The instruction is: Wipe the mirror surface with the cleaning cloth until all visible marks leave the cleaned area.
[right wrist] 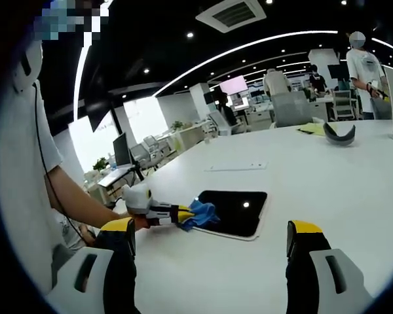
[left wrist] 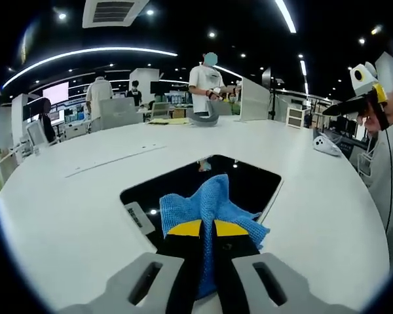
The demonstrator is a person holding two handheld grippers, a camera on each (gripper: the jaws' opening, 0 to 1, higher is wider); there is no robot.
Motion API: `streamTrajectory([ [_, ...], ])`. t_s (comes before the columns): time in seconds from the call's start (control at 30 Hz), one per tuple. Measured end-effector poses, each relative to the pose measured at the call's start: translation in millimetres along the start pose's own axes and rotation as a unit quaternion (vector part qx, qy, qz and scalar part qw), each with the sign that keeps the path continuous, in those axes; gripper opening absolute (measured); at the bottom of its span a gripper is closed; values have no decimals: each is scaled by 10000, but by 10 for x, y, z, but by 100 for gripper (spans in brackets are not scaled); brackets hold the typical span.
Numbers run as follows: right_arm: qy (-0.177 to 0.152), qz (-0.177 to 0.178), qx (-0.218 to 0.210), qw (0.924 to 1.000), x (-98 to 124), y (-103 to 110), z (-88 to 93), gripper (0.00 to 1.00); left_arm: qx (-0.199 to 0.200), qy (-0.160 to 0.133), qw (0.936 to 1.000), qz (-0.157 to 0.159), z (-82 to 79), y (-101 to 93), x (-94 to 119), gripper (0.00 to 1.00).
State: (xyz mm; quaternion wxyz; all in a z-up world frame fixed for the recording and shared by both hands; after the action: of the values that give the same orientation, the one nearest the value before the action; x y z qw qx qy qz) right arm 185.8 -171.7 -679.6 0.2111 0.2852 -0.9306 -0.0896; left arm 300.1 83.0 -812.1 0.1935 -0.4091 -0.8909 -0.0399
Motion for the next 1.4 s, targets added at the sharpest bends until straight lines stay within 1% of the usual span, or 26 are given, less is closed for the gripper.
streamTrajectory([
  [0.17,1,-1,25,10000,-5,8,-7,97,71,-12,10000,-10,-38,22,34,2],
  [0.2,-1,-4,34,10000,-5,10,-8,97,53,-56,10000,20,-99,14,83,2],
  [0.43,-33,-77,77,9999,-20,37,-33,99,-5,-173,9998,4,-247,-2,242,2],
  [0.47,-30,-85,82,9999,-24,39,-34,99,79,-224,9997,21,-276,-12,281,2],
  [0.67,-22,-188,95,9998,-51,83,-47,100,-37,-321,9995,58,-402,-84,513,2],
  [0.73,-46,-212,131,9997,-56,93,-61,100,-60,-344,9994,25,-440,-96,604,2],
  [0.87,-97,-268,149,9995,-55,138,-90,100,-72,-372,9993,-12,-501,-138,791,2],
  [1.0,-101,-330,184,9992,-50,172,-75,100,-87,-337,9994,-9,-521,-222,972,3],
  [1.13,-128,-368,194,9991,-29,201,-86,100,-61,-310,9995,-79,-497,-285,1133,3],
  [1.2,-144,-370,200,9990,-17,200,-84,100,3,-290,9995,-156,-451,-307,1216,3],
  [1.27,-134,-383,209,9990,-8,213,-78,100,33,-235,9995,-192,-386,-333,1262,3],
  [1.4,-100,-415,229,9988,3,241,-64,100,172,-31,9996,-242,-160,-407,1349,3],
])
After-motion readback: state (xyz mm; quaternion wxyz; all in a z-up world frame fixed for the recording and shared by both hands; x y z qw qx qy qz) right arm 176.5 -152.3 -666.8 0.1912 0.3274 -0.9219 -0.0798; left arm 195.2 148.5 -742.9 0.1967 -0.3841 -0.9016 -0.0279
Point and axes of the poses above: the point that each gripper's makers call its tool centre point, and the gripper's own axes: x roughly backward along the fingers, y roughly to its left, z roughly out of its underside, the point moved 5 cm from there along x, roughly backward along the fingers, and after that the axes turned 3 degrees about z, right-handed, at the moved point
